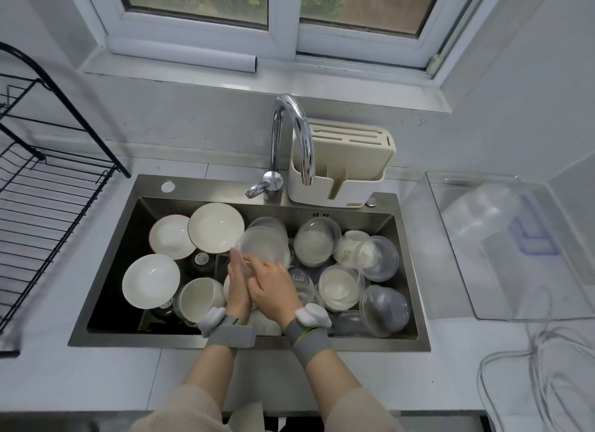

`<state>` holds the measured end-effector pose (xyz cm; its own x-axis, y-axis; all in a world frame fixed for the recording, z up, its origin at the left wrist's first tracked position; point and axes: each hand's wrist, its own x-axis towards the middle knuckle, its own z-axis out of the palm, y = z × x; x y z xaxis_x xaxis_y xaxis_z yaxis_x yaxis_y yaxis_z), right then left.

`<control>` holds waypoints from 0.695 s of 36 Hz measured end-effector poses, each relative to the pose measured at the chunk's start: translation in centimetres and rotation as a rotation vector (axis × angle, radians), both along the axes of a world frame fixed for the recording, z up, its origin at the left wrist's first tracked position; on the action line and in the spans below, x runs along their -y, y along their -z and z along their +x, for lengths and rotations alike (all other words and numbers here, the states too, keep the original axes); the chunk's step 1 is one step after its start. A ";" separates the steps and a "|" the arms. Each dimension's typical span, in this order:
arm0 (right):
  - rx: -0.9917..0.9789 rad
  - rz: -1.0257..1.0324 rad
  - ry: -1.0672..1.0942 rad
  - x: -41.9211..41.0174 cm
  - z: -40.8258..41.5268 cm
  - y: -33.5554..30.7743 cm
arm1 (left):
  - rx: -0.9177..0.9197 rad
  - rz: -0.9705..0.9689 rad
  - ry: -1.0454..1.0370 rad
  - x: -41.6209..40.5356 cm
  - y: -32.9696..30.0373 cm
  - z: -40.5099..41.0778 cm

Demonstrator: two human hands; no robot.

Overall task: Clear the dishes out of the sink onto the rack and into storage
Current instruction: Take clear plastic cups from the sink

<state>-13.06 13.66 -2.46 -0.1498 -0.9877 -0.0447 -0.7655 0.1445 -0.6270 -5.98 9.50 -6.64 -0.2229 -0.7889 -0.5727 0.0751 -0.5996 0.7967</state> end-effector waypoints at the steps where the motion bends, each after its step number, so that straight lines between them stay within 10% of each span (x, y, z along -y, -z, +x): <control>1: 0.007 0.013 -0.002 0.0 -0.1 0.0 | -0.021 0.031 -0.021 0.1 0.0 0.0; 9: 0.004 0.023 -0.015 -0.6 -0.7 0.3 | 0.265 -0.030 0.019 0.1 -1.8 0.4; 25: -0.001 0.052 0.667 -4.3 -3.0 3.0 | 0.393 0.040 -0.149 -0.1 -2.1 0.8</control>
<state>-16.02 17.98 -5.46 -0.7279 -0.6798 -0.0893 -0.5020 0.6172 -0.6058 -5.18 9.62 -4.55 0.1332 -0.7714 -0.6222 -0.1418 -0.6362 0.7584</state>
